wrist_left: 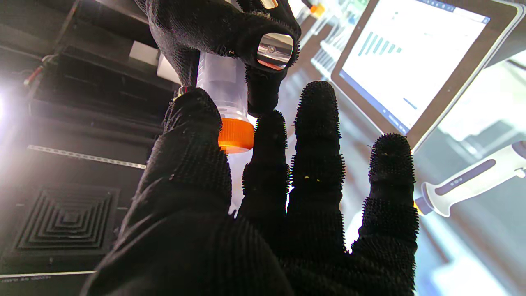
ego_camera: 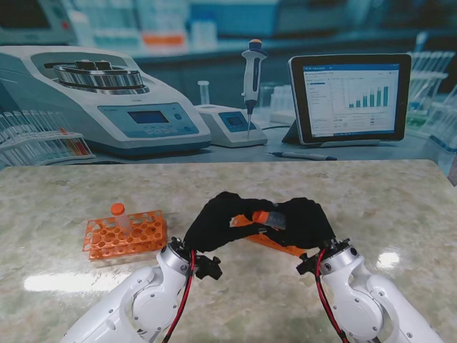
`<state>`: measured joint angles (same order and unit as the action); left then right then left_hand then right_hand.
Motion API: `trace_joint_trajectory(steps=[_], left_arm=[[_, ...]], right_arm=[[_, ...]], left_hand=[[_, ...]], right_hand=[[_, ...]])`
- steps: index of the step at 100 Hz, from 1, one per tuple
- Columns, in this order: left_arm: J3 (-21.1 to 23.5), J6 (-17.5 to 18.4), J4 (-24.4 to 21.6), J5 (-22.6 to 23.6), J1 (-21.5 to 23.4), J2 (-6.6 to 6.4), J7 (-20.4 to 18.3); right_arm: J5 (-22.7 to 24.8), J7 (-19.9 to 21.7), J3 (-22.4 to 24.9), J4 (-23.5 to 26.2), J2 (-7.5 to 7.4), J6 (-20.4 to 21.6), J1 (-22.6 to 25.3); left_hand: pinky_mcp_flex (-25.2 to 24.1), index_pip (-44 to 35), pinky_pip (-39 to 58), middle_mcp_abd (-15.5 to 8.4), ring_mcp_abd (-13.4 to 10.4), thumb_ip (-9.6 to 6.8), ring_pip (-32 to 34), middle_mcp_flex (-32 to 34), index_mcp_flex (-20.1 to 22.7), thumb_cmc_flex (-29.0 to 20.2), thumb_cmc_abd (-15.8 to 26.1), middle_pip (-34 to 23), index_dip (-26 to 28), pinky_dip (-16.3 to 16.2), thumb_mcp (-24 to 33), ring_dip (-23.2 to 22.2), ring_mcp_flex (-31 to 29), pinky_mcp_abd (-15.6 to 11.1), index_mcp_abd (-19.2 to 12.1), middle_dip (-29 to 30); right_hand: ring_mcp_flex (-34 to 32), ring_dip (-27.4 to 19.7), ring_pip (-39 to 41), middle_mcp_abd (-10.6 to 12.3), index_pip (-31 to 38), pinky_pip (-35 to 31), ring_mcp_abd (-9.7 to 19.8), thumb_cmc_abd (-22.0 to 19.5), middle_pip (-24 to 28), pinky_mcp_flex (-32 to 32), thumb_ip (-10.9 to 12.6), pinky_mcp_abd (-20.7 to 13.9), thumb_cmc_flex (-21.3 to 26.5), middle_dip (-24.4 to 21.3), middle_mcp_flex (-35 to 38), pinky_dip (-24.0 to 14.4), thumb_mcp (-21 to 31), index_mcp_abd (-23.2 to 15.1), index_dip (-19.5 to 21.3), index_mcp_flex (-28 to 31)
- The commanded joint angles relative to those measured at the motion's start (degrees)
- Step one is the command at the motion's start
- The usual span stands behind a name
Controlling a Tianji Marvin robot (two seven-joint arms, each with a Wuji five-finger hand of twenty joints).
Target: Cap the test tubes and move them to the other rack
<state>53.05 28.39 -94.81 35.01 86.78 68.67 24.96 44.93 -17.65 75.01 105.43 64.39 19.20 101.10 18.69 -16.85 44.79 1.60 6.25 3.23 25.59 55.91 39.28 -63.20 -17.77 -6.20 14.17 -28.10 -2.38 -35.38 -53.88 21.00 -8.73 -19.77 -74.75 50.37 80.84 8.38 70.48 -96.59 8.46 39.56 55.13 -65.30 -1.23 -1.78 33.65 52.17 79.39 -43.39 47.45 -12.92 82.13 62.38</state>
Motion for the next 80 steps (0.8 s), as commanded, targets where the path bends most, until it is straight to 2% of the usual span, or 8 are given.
trace_joint_trajectory(steps=[1,42,59,80], left_arm=[[-0.08,-0.89,1.1,-0.22,0.2,0.01,-0.79],[-0.96,-0.59,1.61,-1.52,-0.46,0.0,-2.24],[-0.67,-0.51,1.41,-2.11,-0.17,-0.04,-2.68],[-0.48,-0.05,0.81,-2.92,0.03,-0.44,-4.7]], right_arm=[[-0.2,-0.27,-0.46,1.3,0.45,0.51,0.33],[-0.06,-0.93,-0.56,1.36,0.55,0.62,0.23],[0.06,-1.37,-0.57,1.48,0.61,0.5,0.26],[0.09,-1.42,-0.55,1.55,0.62,0.5,0.23]], left_hand=[[-0.21,-12.57,1.99,-0.9,-0.75,-3.14,-0.21,4.25,7.84,-9.52,5.06,-3.32,2.17,1.48,7.34,0.52,-2.0,-0.34,2.2,-0.24],[-0.37,-11.96,2.07,-1.01,-1.37,-3.22,-1.27,3.68,7.77,-9.08,4.88,-3.03,0.2,2.07,6.78,1.56,-1.95,-0.63,2.31,1.11],[-0.75,-11.7,1.88,-0.77,-0.86,-3.21,-1.73,3.23,7.35,-8.62,4.6,-3.02,-0.3,2.31,6.54,1.93,-1.4,-0.44,2.62,1.46],[-2.36,-9.97,0.92,-0.32,0.06,-3.12,-3.4,-0.55,5.16,-4.56,3.98,-3.8,-1.37,2.7,4.5,2.74,1.39,-0.24,3.3,2.6]], right_hand=[[-1.28,4.4,11.86,-0.85,5.53,-17.51,8.5,-2.21,0.94,-3.63,0.39,-4.97,1.96,1.17,3.11,-3.22,0.83,-4.77,2.46,2.46],[-1.28,4.4,11.84,-0.94,5.52,-17.51,8.58,-2.28,0.92,-3.63,0.36,-4.98,1.88,1.15,3.11,-3.22,0.77,-4.86,2.49,2.37],[-1.28,4.41,11.84,-0.81,5.52,-17.51,8.57,-2.26,0.93,-3.63,0.34,-4.98,1.87,1.16,3.11,-3.23,0.72,-4.91,2.51,2.34],[-1.28,4.42,11.85,-0.76,5.52,-17.52,8.61,-2.25,0.97,-3.63,0.35,-5.05,1.92,1.16,3.11,-3.24,0.79,-4.91,2.52,2.34]])
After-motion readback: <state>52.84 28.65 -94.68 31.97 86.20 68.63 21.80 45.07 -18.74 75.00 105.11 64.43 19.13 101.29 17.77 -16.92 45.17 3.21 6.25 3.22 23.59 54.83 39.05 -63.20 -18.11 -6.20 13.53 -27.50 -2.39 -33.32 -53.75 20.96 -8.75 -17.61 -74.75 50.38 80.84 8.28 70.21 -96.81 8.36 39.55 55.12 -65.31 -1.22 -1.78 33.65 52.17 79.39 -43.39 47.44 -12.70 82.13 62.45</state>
